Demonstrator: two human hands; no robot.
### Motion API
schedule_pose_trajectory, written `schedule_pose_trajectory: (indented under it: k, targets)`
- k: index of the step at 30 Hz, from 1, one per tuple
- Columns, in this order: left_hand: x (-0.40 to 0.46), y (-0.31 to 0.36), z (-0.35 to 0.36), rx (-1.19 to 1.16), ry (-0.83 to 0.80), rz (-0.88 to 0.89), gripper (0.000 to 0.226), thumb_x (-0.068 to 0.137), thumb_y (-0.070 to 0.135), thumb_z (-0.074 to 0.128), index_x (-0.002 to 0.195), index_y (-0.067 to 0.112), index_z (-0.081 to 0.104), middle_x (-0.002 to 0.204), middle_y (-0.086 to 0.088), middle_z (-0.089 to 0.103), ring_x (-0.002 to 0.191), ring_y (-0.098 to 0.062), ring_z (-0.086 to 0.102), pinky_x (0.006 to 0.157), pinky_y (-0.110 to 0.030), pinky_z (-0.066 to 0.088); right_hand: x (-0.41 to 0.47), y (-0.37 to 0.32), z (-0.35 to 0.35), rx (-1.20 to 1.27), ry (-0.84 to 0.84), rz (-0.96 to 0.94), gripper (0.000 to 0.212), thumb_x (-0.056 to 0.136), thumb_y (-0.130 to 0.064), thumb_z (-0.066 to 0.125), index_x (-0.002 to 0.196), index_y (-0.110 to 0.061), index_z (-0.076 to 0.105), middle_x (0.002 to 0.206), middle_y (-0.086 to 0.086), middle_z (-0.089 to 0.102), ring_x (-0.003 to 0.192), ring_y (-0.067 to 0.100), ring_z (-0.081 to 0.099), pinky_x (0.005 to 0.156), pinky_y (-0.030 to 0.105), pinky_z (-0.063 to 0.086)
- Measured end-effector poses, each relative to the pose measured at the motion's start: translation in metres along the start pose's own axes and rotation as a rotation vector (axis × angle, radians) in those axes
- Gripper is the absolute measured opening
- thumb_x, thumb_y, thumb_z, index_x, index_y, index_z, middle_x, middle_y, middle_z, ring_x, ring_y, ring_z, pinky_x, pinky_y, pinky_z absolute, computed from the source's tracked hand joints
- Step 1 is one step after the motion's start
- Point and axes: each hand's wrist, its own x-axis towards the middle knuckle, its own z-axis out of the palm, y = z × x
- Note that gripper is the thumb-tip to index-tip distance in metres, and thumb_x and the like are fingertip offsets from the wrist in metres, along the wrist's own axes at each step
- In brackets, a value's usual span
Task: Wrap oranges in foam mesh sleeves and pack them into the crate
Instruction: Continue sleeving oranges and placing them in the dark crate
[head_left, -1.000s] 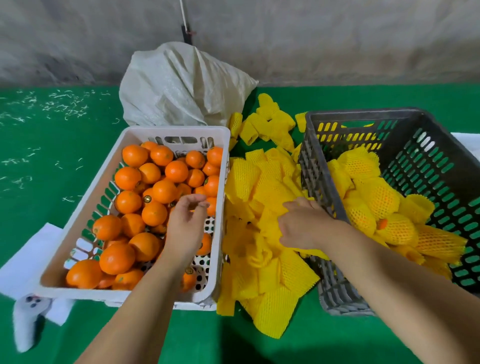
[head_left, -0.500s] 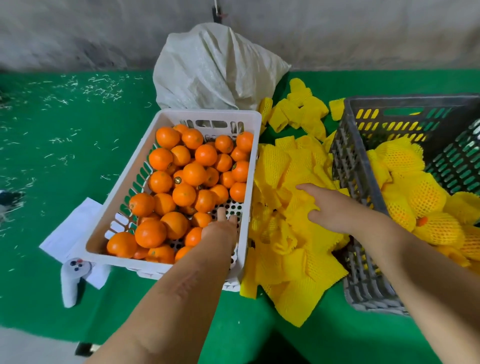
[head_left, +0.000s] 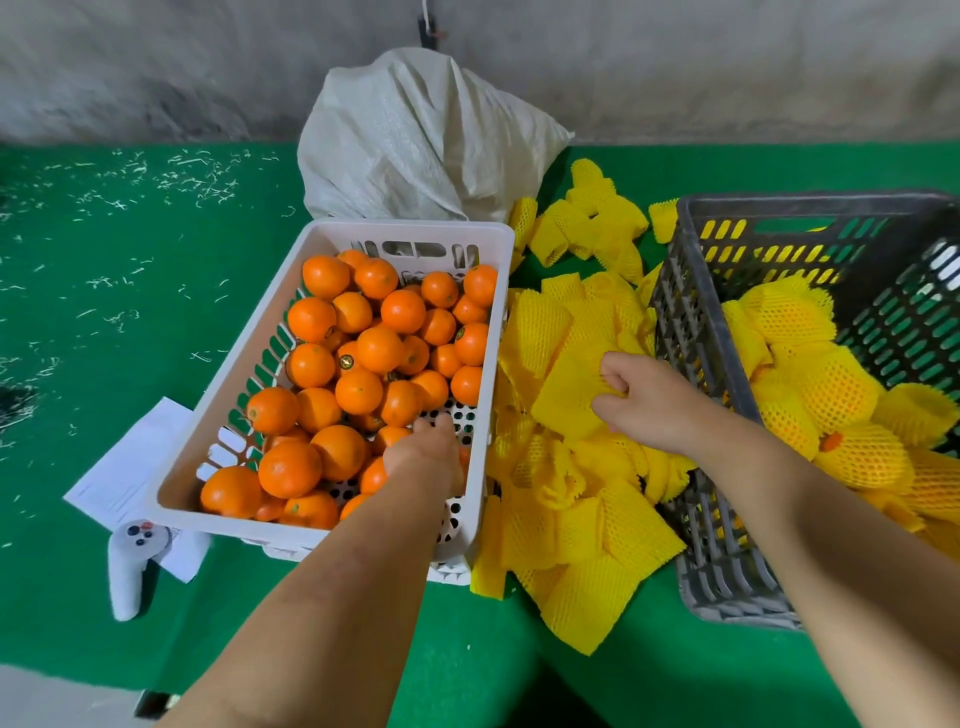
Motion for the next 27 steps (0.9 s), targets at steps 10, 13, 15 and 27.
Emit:
schedule_pose_trajectory:
  k: [10, 13, 15, 27]
  targets:
    - [-0.075, 0.0, -0.048, -1.697, 0.341, 0.331, 0.057, 0.087, 0.07, 0.068, 0.132, 0.035, 0.06, 0.108, 0.001, 0.075, 0.088, -0.023, 0.075, 0.071, -0.033, 0.063, -0.009, -0.018, -0.008, 0.261, 0.03, 0.069, 0.028, 0.1, -0.007, 0.049, 0.097, -0.03, 0.066, 0.1, 0.006, 0.069, 0.074, 0.017, 0.075, 0.073, 0.051, 0.06]
    - [-0.09, 0.018, -0.042, -1.954, 0.109, 0.46, 0.062, 0.082, 0.067, 0.076, 0.136, 0.046, 0.054, 0.111, -0.009, 0.069, 0.072, -0.024, 0.066, 0.064, -0.037, 0.057, -0.022, -0.033, -0.007, 0.455, 0.059, 0.096, 0.024, 0.107, -0.026, 0.05, 0.105, -0.026, 0.074, 0.099, -0.005, 0.076, 0.078, 0.019, 0.076, 0.069, 0.036, 0.058]
    - [-0.095, 0.023, -0.031, -1.9, 0.113, 0.515, 0.069, 0.078, 0.065, 0.083, 0.137, 0.042, 0.057, 0.11, -0.007, 0.067, 0.073, -0.019, 0.064, 0.066, -0.032, 0.054, -0.035, -0.041, -0.002, 0.529, 0.193, 0.108, 0.028, 0.106, -0.032, 0.052, 0.098, -0.022, 0.076, 0.089, -0.01, 0.077, 0.069, 0.016, 0.072, 0.062, 0.028, 0.052]
    - [-0.119, 0.033, -0.022, -1.798, -0.01, 0.643, 0.058, 0.077, 0.037, 0.076, 0.133, 0.033, 0.064, 0.099, 0.0, 0.068, 0.07, -0.024, 0.06, 0.061, -0.033, 0.051, -0.062, -0.064, 0.057, 0.746, 0.534, 0.158, 0.007, 0.097, -0.015, 0.062, 0.092, -0.011, 0.066, 0.072, 0.0, 0.059, 0.062, 0.011, 0.049, 0.059, 0.032, 0.044]
